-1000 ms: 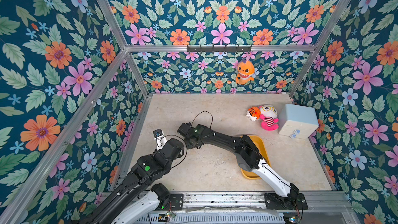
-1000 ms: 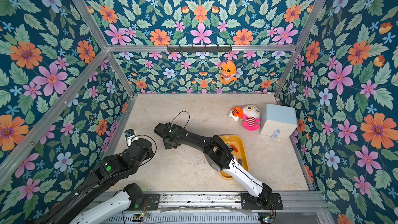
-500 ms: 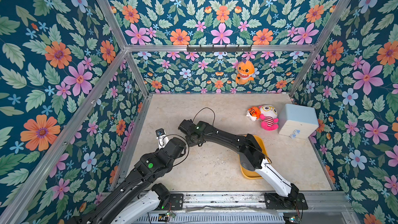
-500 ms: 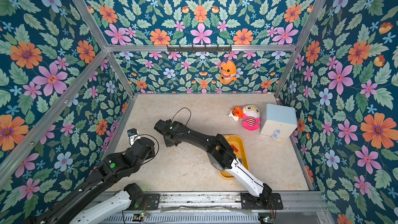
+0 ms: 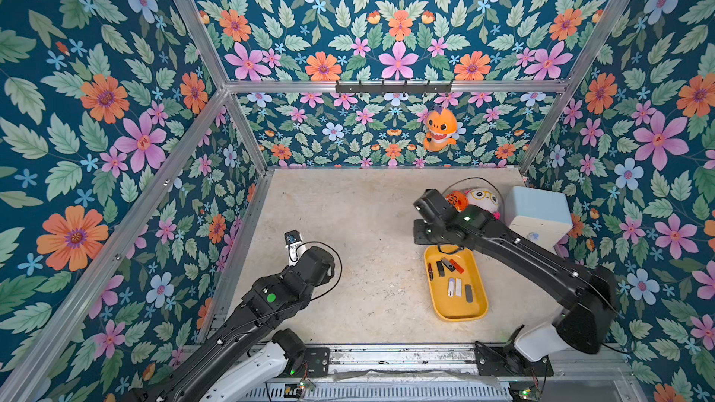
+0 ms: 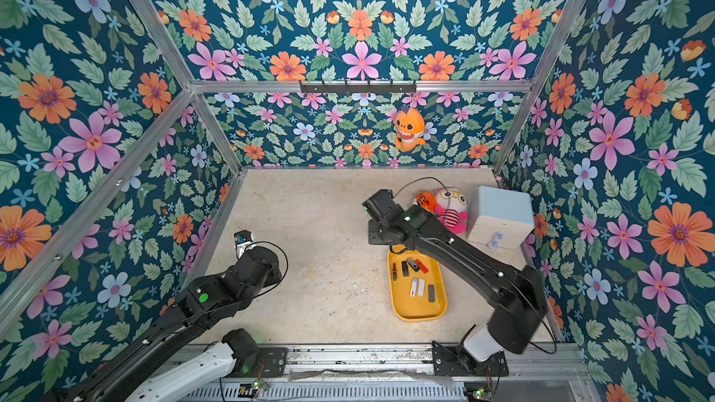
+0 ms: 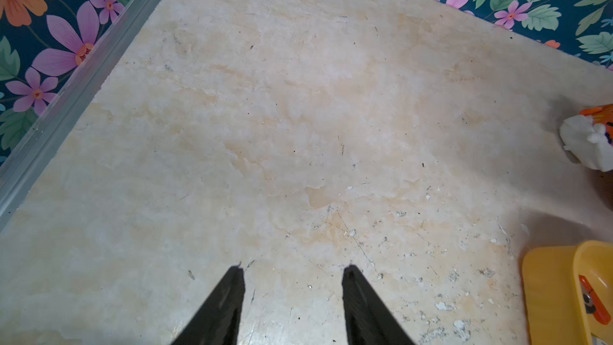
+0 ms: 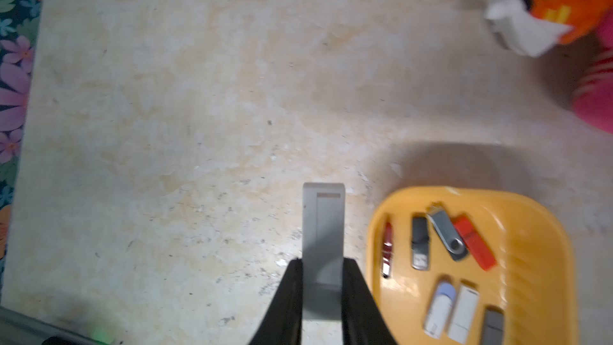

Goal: Put the usb flash drive into the storage box
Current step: Place the USB flash in the storage box.

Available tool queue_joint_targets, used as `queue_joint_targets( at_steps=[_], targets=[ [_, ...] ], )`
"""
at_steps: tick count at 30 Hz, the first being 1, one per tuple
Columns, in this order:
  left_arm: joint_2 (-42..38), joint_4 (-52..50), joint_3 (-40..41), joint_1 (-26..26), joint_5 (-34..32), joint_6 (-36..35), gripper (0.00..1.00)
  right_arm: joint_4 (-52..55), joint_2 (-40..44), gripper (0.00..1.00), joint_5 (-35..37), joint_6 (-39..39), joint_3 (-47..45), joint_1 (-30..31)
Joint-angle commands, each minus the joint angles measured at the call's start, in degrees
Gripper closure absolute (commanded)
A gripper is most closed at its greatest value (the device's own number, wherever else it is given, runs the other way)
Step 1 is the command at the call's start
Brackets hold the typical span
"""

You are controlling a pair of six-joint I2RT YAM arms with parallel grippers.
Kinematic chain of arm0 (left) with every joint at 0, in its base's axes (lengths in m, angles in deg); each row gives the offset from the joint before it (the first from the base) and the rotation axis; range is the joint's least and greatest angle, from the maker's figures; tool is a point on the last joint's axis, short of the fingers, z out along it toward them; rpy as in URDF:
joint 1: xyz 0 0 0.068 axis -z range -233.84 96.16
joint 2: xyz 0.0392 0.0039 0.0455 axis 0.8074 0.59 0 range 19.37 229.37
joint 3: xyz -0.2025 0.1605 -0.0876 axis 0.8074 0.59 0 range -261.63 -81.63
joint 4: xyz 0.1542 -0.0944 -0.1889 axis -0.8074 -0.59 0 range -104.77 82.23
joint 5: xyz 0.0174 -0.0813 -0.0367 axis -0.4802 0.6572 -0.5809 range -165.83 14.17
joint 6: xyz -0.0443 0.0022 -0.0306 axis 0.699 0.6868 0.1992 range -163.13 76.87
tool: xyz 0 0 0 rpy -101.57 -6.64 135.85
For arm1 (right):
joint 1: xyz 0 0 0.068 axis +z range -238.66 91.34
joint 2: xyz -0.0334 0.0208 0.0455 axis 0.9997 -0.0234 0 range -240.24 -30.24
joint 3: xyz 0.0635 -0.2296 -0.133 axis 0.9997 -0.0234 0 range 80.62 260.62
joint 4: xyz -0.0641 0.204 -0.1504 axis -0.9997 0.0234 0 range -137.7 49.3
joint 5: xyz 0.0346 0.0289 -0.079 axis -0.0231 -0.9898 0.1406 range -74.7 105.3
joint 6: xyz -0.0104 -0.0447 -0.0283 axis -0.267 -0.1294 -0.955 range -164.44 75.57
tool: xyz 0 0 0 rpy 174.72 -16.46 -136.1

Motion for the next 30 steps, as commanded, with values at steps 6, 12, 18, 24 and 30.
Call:
queue_joint_targets(
  at_steps=[6,12,18,24,30],
  targets=[
    [0.6,1.1,-0.1,-0.1,0.4,-1.1,0.47,3.3,12.9,0.87,-4.1,4.1,-19.9,-0.8],
    [0.5,1.2,0.1,-0.1,0.7,-1.2,0.47,0.6,10.1,0.86,-7.6,4.9,-26.4,-0.8],
    [1.4,1.1,0.0,-0.1,0.6,-1.1,0.47,-0.3,5.8,0.81,-7.4,5.3,-26.6,-0.8],
    [1.5,1.2,0.1,-0.1,0.7,-1.3,0.46,-3.2,2.2,0.78,-9.4,4.8,-27.7,-0.8],
    [2.1,1.3,0.1,-0.1,0.8,-1.3,0.46,-4.6,0.7,0.82,-9.7,4.7,-27.8,-0.8]
  ],
)
